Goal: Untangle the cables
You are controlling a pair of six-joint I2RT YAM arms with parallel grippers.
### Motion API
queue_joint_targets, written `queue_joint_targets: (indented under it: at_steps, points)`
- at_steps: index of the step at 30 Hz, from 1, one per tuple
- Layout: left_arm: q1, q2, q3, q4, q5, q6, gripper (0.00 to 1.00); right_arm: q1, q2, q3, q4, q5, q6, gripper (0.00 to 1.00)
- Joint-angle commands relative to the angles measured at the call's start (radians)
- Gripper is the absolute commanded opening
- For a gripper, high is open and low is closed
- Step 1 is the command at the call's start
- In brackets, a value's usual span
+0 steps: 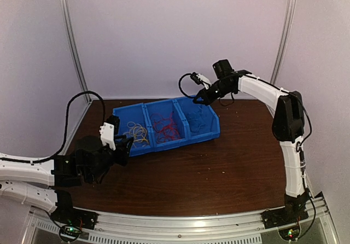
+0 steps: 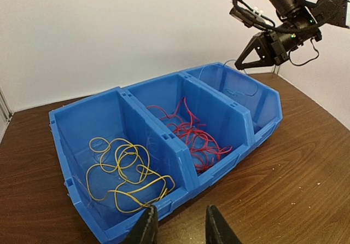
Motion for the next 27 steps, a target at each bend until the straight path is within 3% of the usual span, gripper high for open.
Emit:
queue_joint_targets:
  at_steps: [1,7,11,17,20,23,25,27]
  points:
    - [0.007,-0.025,-0.018,0.011,-0.023,-0.019,0.32,0.002,0.043,0.031,0.031,-0.022,0.055,0.1]
    - [0.008,-0.013,0.005,-0.019,-0.041,-0.036,0.48,0.0,0.029,0.036,0.003,0.064,0.046,0.44]
    - [0.034,-0.032,0.032,-0.061,-0.056,-0.074,0.63,-0.011,-0.088,-0.061,0.018,0.097,0.025,0.49]
    - [0.243,-0.022,0.182,-0.26,0.076,-0.094,0.68,-0.085,-0.369,-0.354,0.148,0.106,-0.001,0.54]
    - [0.344,0.007,0.277,-0.367,0.11,-0.078,0.71,-0.134,-0.52,-0.522,0.232,0.108,-0.019,0.63]
    - [0.436,0.039,0.352,-0.425,0.139,-0.015,0.76,-0.193,-0.665,-0.716,0.391,0.113,0.014,0.77]
    - [0.495,0.063,0.392,-0.44,0.177,0.035,0.79,-0.233,-0.749,-0.82,0.494,0.142,0.067,0.97]
    - [0.558,0.098,0.441,-0.459,0.216,0.069,0.84,-0.261,-0.821,-0.885,0.563,0.214,0.114,1.0]
